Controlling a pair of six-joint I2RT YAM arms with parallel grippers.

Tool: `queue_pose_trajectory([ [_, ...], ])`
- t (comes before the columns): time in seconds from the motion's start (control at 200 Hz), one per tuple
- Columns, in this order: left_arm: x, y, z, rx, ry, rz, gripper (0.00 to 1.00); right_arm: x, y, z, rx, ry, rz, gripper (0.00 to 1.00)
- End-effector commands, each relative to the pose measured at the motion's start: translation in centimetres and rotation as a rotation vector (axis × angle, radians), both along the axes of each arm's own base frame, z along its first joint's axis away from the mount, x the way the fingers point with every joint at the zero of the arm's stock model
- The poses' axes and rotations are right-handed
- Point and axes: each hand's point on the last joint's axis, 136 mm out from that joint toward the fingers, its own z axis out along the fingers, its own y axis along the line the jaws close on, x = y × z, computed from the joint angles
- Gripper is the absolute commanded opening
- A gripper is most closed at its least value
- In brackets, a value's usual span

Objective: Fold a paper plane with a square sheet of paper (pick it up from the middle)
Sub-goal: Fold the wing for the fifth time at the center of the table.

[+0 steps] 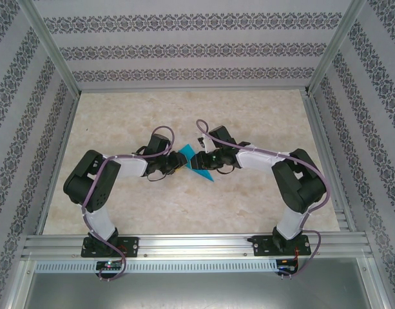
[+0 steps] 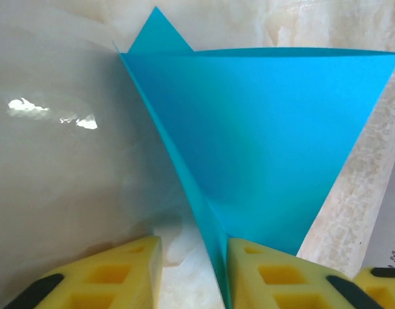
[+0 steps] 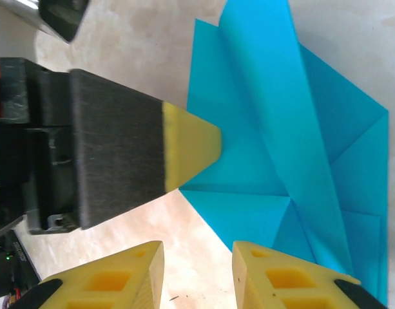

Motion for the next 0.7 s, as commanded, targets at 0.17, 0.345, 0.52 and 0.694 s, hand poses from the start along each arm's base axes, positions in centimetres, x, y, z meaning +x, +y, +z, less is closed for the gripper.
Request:
queue_pose_trajectory([
  [0.17,1.5,-1.7,1.7,-0.054,-0.067,-0.027,0.07,1.5,-2.8,2.9,-0.060,-0.129,-0.165,0.43],
  [0.345,1.0,-3.0,4.1,-0.089,-0.176,-0.147,0.00,1.7,-6.9,3.8,-0.099,-0.190,-0.339,0.59],
  [0.52,-1.0,-5.2,6.3,-0.122,-0.269,-0.357,0.00,0.5,-10.2,4.5,-0.067,-0.218,-0.433,0.70],
  [0.694,-2.4,-7.2,5.7,-0.140,-0.241,-0.482,0.00,-1.2,-10.7,4.6,-0.032,-0.213,-0.407,0.73],
])
